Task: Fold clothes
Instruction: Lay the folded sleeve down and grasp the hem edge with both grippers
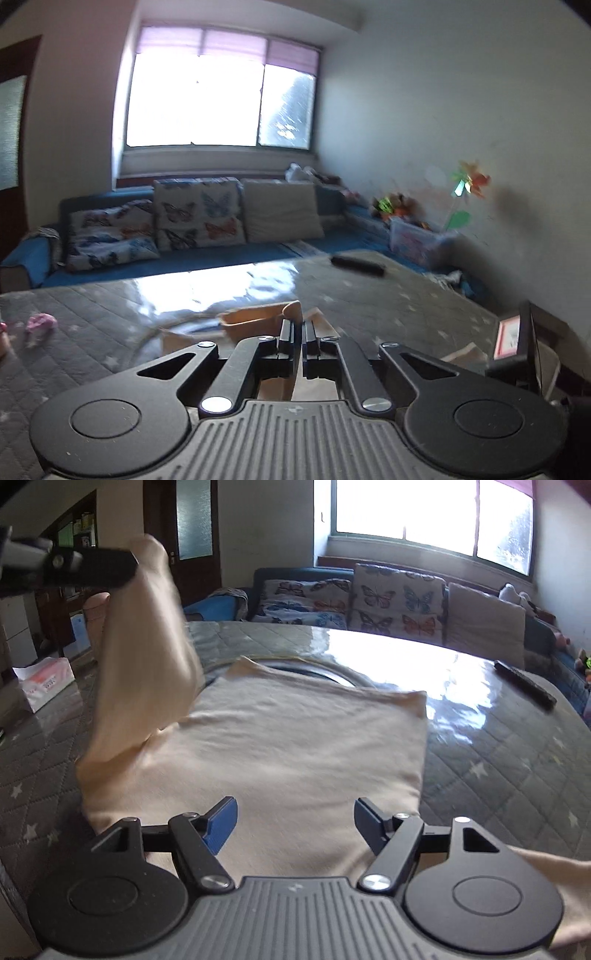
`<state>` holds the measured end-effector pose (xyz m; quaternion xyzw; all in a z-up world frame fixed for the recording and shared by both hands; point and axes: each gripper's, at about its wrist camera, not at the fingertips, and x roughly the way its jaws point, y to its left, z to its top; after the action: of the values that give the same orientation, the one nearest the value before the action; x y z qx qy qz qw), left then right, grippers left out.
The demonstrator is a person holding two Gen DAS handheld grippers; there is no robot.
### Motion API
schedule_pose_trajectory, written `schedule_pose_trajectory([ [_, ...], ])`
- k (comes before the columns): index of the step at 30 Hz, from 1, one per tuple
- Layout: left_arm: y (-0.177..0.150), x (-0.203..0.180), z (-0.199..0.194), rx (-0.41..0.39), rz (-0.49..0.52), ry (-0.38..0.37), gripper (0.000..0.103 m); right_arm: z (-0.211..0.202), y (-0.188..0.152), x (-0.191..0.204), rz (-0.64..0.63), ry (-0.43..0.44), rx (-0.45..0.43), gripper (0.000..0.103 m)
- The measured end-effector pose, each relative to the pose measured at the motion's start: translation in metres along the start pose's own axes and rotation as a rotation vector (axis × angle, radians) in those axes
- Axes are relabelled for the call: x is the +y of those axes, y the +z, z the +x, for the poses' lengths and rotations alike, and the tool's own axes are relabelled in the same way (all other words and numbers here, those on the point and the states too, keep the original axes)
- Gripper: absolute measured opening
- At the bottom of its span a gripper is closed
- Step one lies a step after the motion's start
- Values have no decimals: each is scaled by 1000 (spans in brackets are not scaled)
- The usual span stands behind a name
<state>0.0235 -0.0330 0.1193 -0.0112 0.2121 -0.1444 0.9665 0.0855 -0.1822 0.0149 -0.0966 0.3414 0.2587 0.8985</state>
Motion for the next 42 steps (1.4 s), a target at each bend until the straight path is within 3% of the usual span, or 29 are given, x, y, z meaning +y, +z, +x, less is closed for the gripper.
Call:
schedule_pose_trajectory([
  [5,-21,-9,21,106,49,-31,10,-2,-14,-10,5,-10,35,72],
  [9,-37,11,23,150,53,38,21,-6,-20,-13,-4,1,52,72],
  [14,-59,60,29,236,24,157,21,-24,-20,-17,-15,32,59,72],
  [20,-77,83,39,295,37,187,21,-39,-11,-26,48,90,45,71],
  [33,-84,94,69,333,46,197,24,0,0,-30,132,70,79,27],
  [39,-84,95,68,306,41,196,4,8,-1,-29,123,44,105,13],
  [42,-83,95,65,283,41,201,2,8,-2,-31,130,27,105,4],
])
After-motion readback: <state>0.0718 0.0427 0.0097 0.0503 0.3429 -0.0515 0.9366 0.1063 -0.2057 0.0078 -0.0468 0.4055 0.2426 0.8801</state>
